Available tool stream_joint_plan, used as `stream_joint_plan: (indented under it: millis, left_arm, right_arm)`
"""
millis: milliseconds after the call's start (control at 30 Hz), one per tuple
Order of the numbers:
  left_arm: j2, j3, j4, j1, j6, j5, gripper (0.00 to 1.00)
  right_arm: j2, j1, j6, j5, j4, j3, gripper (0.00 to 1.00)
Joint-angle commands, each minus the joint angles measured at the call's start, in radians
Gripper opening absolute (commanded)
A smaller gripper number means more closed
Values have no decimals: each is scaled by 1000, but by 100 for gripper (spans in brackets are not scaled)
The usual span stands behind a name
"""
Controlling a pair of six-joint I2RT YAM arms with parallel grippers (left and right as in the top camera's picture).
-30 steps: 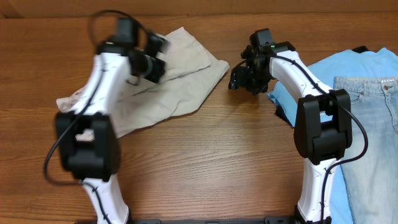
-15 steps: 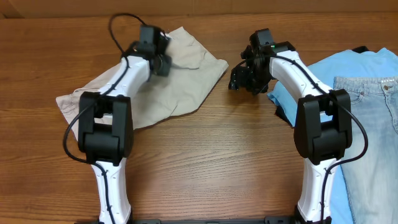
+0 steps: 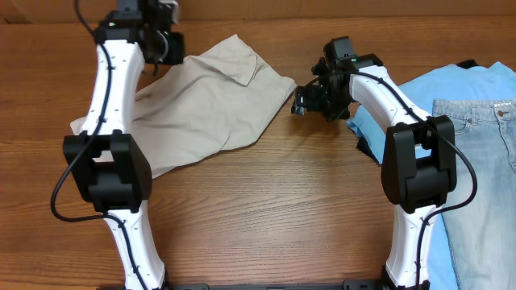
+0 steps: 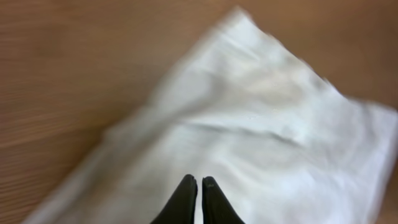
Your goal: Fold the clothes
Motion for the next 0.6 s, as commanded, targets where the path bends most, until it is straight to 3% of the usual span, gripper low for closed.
stream_joint_plan:
  millis: [0,133,267,400,567]
  left_arm:
    - [6,-68,-16,-78,202,119,5]
    - [33,-153,7,-155,350,60,4]
    - [73,-194,112,-200,282,-101,4]
    - [134,-196,227,-208,220,-118,4]
    - [203,-195,415,-204,55,-120,4]
  right_arm:
    - [-31,3,-43,-68,45,-5,100]
    - [-31,2,-42,-68,74,-5,100]
    - [-31,2,-42,-67,42,-5,100]
    - [-31,3,-42,-67,13,-5,100]
    - [-31,3,-42,-68,-5,-5,100]
